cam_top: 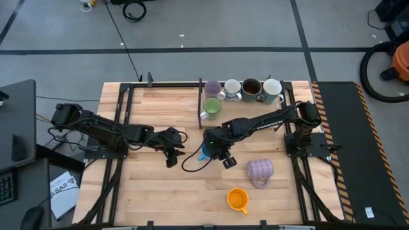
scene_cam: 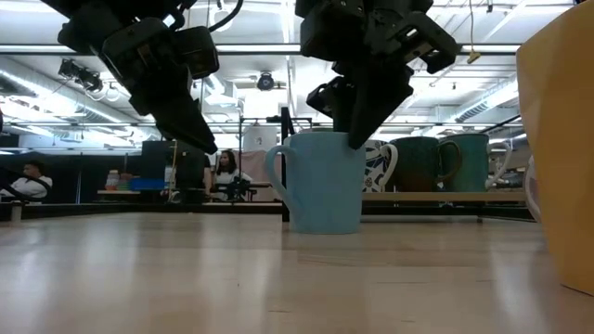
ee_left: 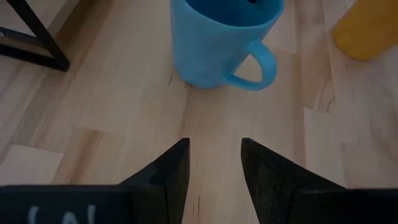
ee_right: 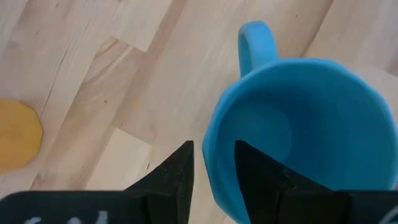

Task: Place coffee mugs
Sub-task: Put the blue mug on the shelf

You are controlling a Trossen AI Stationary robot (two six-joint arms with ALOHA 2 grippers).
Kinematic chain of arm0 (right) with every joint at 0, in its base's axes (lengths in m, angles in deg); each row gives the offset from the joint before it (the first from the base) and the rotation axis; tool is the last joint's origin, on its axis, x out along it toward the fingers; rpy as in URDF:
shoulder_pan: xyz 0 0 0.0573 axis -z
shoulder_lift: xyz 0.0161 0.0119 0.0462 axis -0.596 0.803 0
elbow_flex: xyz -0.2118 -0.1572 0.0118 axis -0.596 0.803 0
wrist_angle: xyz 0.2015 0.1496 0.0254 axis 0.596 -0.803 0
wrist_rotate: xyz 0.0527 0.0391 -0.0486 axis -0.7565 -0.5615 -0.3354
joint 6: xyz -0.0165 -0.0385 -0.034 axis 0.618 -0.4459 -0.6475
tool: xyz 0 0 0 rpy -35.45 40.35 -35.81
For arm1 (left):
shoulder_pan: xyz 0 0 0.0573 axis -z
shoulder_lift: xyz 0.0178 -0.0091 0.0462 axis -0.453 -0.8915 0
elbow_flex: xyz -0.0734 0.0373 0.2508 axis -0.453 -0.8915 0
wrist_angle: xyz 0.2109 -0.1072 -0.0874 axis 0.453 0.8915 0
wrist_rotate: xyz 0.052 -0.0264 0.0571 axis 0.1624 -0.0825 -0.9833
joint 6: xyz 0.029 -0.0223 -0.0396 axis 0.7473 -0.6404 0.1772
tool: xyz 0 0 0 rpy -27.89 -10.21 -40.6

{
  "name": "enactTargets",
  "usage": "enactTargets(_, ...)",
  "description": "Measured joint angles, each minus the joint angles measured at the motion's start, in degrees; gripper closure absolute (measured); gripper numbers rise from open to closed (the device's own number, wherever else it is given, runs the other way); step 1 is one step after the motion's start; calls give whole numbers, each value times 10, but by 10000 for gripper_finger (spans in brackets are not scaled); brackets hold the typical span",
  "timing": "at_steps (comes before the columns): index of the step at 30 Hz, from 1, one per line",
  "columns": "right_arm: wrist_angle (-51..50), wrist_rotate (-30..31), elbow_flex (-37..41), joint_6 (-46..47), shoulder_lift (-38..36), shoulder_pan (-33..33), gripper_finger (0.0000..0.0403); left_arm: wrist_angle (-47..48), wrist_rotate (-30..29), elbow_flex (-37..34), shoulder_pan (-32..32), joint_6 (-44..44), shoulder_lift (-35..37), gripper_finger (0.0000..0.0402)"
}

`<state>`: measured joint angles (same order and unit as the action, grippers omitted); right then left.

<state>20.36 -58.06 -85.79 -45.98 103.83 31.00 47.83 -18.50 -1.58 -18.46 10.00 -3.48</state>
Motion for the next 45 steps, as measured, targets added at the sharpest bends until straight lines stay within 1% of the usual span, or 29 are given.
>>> enactTargets(10, 2, 16, 0, -2, 0, 0, 374, 0, 0, 0, 0, 0, 0, 251)
enactTargets(12, 3, 18, -1, -2, -1, 0, 384, 0, 0, 0, 0, 0, 0, 251)
enactTargets(16, 1, 18, -1, -5, -2, 0, 384, 0, 0, 0, 0, 0, 0, 251)
enactTargets(21, -28, 15, 0, -23, -21, 0, 385, -1, 0, 0, 0, 0, 0, 251)
enactTargets(25, -56, 28, 1, -59, -59, 0, 384, -2, 0, 1, 0, 0, 0, 251)
enactTargets(32, -135, 29, 0, -136, -125, 15, 377, -1, 0, 1, 0, 0, 0, 251)
enactTargets(39, -195, 29, 0, -201, -168, 57, 378, -1, 0, 1, 0, 0, 0, 251)
enactTargets(45, -228, 30, 0, -245, -172, 111, 372, -1, 0, 1, 0, 0, 0, 251)
